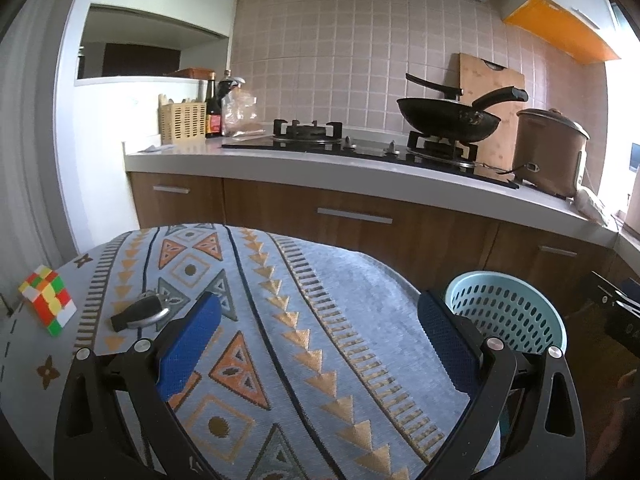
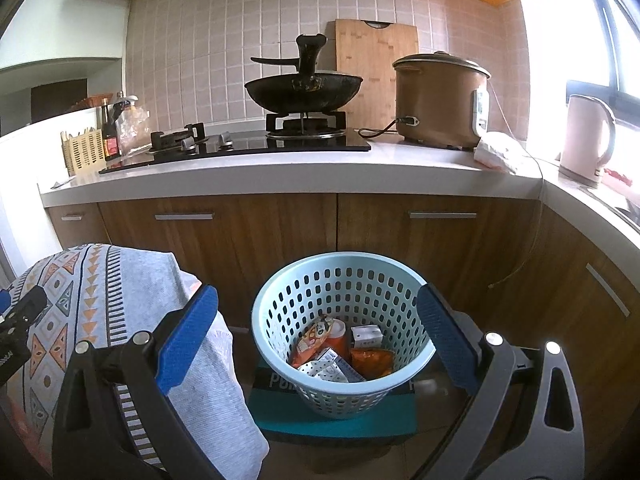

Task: Collect trash

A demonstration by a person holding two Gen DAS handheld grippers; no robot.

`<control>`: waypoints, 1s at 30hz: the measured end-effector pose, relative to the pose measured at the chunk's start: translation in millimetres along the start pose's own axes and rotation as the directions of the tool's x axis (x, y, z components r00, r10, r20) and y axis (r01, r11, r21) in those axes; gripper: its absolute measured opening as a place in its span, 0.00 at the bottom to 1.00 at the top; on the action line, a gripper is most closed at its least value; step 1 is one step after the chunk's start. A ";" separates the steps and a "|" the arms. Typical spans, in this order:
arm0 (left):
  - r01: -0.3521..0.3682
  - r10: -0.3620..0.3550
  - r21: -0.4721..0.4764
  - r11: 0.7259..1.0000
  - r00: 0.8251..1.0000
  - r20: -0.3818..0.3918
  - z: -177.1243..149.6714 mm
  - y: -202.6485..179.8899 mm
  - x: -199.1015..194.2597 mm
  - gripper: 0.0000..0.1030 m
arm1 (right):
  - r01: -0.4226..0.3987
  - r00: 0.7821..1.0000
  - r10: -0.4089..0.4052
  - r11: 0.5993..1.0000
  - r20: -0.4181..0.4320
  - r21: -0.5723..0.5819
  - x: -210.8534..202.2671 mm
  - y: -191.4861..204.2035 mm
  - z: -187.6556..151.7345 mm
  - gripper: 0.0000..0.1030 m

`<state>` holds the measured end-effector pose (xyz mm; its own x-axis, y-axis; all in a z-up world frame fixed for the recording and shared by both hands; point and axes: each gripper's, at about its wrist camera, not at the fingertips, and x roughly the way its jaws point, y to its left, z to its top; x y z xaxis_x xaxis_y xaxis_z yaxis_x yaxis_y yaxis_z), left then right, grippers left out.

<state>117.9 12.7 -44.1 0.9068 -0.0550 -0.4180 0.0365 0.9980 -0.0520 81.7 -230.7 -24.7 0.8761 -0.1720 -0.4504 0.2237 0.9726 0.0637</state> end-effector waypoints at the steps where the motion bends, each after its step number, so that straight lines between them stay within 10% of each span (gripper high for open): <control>1: -0.002 0.002 -0.001 1.000 1.000 0.000 0.0 0.3 0.2 0.93 | -0.001 1.000 0.001 1.000 0.001 0.001 -0.8 -0.1 0.1 0.92; 30: -0.040 0.040 0.010 0.999 0.999 0.034 -0.1 -2.8 -5.7 0.93 | -0.019 1.000 0.019 0.999 0.008 -0.036 -11.6 12.6 -2.1 0.92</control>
<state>112.5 10.2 -41.7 0.9213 -0.0143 -0.3885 0.0044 0.9996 -0.0264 73.4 -216.2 -20.5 0.8835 -0.1543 -0.4423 0.1915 0.9807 0.0404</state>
